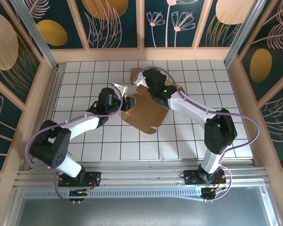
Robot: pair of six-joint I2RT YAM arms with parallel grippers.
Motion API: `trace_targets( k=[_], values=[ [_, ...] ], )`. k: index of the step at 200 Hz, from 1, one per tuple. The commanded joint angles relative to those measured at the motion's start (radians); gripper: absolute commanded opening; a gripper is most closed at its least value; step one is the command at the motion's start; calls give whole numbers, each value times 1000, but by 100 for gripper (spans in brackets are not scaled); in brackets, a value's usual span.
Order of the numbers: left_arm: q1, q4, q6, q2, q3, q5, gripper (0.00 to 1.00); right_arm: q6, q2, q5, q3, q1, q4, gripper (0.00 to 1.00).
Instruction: Fold the paper box
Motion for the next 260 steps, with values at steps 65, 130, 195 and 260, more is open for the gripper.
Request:
trace_targets(
  k=[65, 130, 195, 260],
  values=[
    [24, 635, 328, 229, 1, 175, 52, 62, -81, -30, -90, 18, 92, 0],
    [80, 790, 291, 366, 83, 310, 56, 114, -87, -75, -72, 7, 55, 0],
    [83, 757, 263, 428, 189, 404, 59, 128, -74, -84, -47, 2, 43, 0],
    [82, 686, 254, 506, 305, 396, 36, 135, -86, -88, -59, 2, 47, 0]
  ],
)
